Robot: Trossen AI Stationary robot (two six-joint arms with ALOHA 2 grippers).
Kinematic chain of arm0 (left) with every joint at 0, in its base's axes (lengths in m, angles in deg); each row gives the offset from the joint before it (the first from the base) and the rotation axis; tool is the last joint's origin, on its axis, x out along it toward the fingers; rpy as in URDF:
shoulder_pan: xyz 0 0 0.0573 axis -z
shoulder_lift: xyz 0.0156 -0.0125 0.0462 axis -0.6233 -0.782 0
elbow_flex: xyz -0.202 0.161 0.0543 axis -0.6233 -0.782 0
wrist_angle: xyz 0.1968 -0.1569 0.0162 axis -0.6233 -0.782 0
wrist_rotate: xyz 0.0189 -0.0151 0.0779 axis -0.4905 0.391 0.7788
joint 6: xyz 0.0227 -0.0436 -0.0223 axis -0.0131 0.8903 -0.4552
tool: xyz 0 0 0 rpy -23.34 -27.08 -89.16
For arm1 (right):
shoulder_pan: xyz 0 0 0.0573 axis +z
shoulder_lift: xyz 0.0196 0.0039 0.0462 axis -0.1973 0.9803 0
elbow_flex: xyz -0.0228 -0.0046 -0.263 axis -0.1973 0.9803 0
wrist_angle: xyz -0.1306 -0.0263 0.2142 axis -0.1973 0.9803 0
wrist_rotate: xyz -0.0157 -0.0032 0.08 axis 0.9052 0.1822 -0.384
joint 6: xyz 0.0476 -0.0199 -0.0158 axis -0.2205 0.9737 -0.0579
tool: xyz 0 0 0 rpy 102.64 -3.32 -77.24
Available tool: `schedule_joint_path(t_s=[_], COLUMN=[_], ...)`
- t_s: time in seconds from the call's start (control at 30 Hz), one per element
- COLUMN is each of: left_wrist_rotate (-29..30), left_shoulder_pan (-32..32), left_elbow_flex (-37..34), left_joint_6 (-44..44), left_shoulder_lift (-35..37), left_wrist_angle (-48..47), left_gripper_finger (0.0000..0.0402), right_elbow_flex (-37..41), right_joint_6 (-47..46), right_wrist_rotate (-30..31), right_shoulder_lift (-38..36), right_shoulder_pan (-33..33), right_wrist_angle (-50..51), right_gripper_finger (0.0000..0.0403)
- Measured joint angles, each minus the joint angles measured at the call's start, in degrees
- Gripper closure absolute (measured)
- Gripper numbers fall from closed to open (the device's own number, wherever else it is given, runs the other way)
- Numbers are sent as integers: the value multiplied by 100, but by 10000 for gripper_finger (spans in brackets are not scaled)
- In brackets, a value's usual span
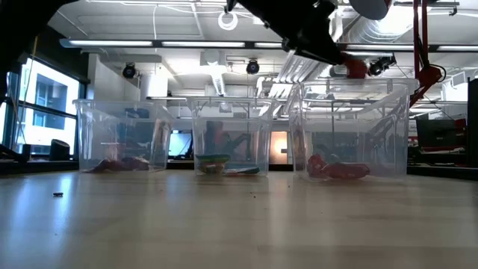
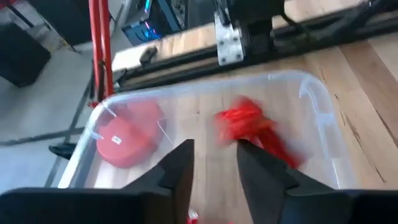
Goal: Sort candy
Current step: Put the red chocolate into the right transparent bin, then return to Home Position
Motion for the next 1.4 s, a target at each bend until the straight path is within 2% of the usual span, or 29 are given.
schedule_joint_path(t_s=[0.13,0.3,0.43,0.53,0.63,0.7,0.9,1.0,1.23,1.4], left_wrist_rotate=[-1,-4,-338,-731,-776,-779,-474,-274,400,481], left_shoulder_pan=[0,0,-79,-168,-186,-177,-61,41,300,364], left_elbow_flex=[-7,2,-4,-301,-1298,-2261,-5281,-6381,-7962,-8649], left_joint_6=[343,441,895,1258,1512,1761,3138,3746,4276,4295], left_shoulder_lift=[167,553,1110,1710,2558,3279,5352,6228,7995,8962], left_wrist_angle=[-160,-1222,-2199,-2316,-1538,-719,1526,2285,2802,2663], left_gripper_finger=[249,211,201,201,206,208,214,220,257,320], right_elbow_flex=[0,-1,-2,-2,-2,-2,-2,-2,-2,-2], right_joint_6=[68,138,182,182,181,153,22,-22,-626,-967], right_wrist_rotate=[0,23,24,16,-1,-4,-24,-26,-466,-874], right_shoulder_lift=[-103,-175,-217,-223,-225,-225,-225,-225,-222,-218], right_shoulder_pan=[0,0,0,0,2,4,4,2,3,4], right_wrist_angle=[-17,-28,-20,10,25,102,241,241,172,-9], right_gripper_finger=[153,153,153,153,153,153,153,153,153,155])
